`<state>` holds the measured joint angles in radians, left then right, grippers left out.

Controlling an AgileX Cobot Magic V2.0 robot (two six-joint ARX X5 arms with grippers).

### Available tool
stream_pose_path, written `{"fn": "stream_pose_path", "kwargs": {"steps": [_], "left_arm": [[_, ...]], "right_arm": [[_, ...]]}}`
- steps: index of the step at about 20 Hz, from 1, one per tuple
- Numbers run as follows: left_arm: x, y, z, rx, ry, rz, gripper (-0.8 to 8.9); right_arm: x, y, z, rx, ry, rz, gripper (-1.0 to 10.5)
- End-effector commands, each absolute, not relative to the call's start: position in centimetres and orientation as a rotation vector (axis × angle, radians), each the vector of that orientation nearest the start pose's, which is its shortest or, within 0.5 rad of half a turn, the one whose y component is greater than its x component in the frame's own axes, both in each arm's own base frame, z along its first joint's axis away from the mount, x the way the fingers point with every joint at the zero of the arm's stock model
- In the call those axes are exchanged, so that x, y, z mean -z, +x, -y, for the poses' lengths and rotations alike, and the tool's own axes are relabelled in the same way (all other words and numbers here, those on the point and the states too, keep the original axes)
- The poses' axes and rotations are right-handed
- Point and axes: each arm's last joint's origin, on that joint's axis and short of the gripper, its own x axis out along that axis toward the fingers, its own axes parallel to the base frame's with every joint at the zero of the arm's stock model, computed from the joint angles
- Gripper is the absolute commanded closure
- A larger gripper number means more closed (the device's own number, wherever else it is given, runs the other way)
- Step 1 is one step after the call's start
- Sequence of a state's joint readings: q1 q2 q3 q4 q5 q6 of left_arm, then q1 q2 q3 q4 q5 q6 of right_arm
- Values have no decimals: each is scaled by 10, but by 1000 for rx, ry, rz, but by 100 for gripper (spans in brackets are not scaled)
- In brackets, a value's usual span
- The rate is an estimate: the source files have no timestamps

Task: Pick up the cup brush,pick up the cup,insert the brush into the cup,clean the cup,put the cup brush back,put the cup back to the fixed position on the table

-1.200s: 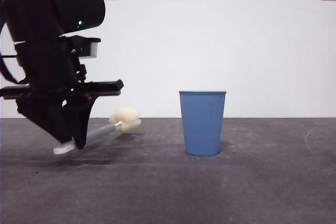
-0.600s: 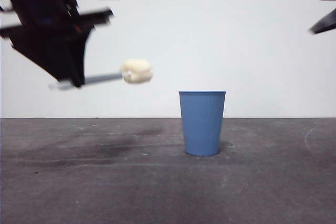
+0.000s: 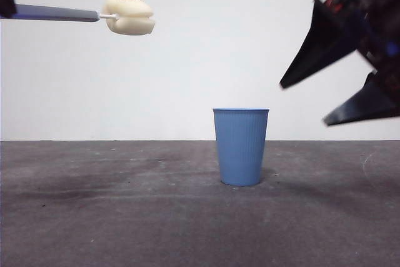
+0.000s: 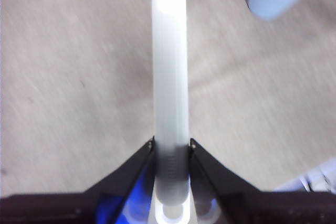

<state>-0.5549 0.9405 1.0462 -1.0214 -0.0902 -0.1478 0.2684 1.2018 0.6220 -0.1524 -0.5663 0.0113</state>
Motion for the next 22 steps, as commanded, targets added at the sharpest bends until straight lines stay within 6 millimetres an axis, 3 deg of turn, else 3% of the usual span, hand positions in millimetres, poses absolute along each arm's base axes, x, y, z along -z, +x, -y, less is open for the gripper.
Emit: {"fn": "stream_pose_path", "kwargs": {"steps": [1, 12, 22], "left_arm": [[-326, 131, 80, 429, 156, -933, 822], [-321, 123, 77, 449, 170, -1024, 822], [-321, 123, 76, 444, 164, -1027, 822]], "right_arm": [[-184, 220, -83, -779, 118, -762, 404], [-131, 255, -119, -763, -20, -574, 410], [-103, 271, -131, -766, -15, -430, 410]]}}
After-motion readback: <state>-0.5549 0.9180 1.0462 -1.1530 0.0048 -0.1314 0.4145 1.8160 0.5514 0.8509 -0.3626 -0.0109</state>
